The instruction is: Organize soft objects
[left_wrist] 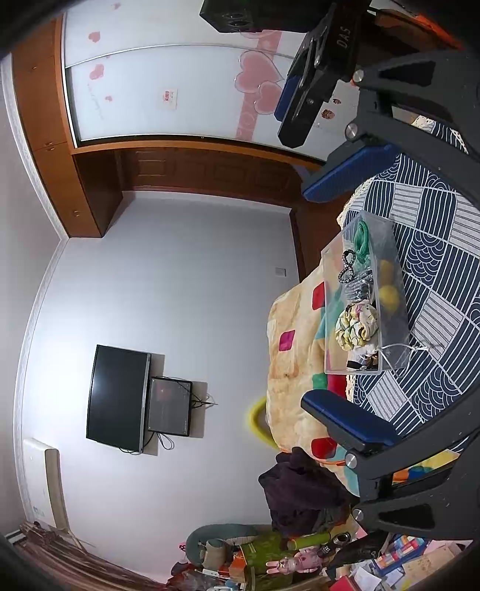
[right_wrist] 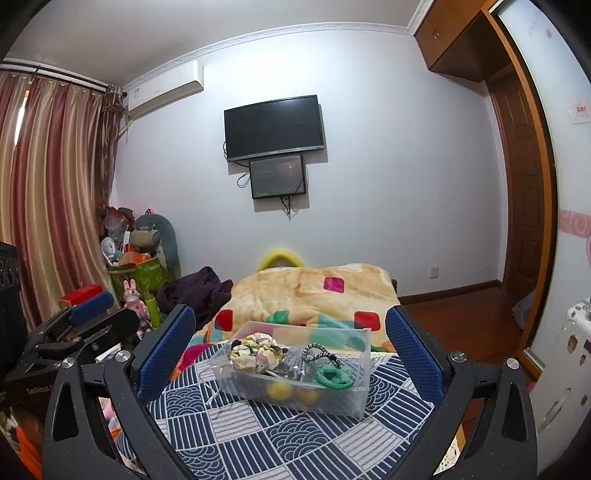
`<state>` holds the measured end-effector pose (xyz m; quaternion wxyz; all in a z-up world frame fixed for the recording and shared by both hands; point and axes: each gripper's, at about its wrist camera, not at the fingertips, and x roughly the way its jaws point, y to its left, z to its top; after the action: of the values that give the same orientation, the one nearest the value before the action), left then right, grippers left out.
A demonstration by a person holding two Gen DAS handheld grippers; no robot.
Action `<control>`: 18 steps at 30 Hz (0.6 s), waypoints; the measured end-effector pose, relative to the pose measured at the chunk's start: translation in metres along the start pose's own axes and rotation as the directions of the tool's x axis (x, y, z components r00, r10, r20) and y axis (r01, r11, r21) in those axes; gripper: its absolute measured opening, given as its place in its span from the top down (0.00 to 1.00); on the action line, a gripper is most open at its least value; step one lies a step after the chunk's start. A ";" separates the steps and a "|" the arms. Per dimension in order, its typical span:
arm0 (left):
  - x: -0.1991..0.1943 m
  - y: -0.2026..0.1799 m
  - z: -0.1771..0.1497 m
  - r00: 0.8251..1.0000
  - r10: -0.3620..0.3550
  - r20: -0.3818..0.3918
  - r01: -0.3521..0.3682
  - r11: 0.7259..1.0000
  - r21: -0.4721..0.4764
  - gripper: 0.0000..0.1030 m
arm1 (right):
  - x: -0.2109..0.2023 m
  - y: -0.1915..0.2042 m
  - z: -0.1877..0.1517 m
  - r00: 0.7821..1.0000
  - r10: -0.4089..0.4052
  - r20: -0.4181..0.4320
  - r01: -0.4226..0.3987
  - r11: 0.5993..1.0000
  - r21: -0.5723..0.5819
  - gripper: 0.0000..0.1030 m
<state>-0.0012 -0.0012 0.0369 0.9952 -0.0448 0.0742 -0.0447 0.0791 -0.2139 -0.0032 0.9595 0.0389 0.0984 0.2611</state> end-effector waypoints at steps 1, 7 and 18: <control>0.000 0.000 0.000 1.000 -0.001 -0.001 0.001 1.000 0.000 0.00 | 0.000 0.000 0.000 1.000 0.000 0.000 0.000 1.000 0.000 0.00; 0.000 0.001 0.000 1.000 -0.003 0.000 0.003 1.000 -0.003 0.00 | -0.001 0.000 0.000 1.000 -0.001 0.000 0.001 1.000 0.000 0.00; 0.000 0.001 0.001 1.000 -0.002 0.005 0.002 1.000 -0.012 0.00 | -0.001 0.000 0.003 1.000 0.000 0.002 0.000 1.000 -0.003 0.00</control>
<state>-0.0009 -0.0003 0.0373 0.9951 -0.0509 0.0720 -0.0453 0.0782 -0.2144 -0.0003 0.9596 0.0375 0.0970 0.2614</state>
